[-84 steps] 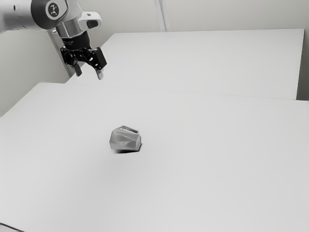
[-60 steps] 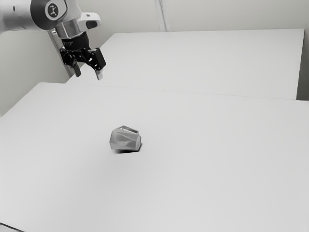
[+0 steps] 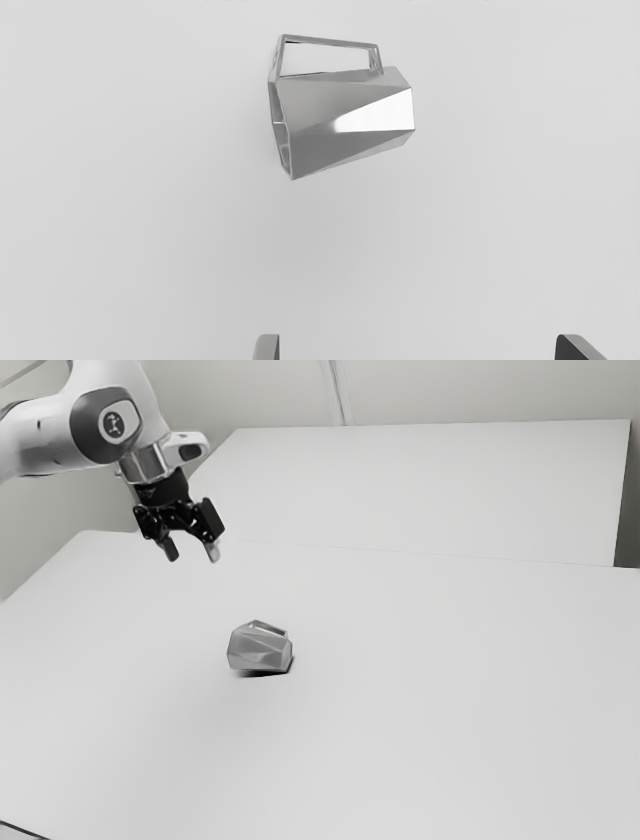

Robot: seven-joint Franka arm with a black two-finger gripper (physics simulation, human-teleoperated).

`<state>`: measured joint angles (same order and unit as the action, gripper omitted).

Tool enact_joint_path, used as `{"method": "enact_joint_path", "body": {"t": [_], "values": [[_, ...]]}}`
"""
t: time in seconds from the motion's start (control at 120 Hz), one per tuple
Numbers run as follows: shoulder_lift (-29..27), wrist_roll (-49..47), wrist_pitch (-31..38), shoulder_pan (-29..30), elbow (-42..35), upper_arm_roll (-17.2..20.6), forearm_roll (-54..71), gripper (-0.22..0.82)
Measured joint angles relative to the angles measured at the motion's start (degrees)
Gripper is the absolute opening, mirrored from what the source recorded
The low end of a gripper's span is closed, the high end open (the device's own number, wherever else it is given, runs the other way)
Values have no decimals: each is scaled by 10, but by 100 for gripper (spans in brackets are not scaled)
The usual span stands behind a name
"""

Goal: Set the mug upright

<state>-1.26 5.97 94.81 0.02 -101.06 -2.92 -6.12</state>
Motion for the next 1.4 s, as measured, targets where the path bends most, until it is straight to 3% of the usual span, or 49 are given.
{"method": "enact_joint_path", "body": {"t": [0.742, 1.4], "values": [[22, 120, 157, 129, -147, -1, -149, 60], [37, 271, 206, 82, -203, -2, -288, 60]]}}
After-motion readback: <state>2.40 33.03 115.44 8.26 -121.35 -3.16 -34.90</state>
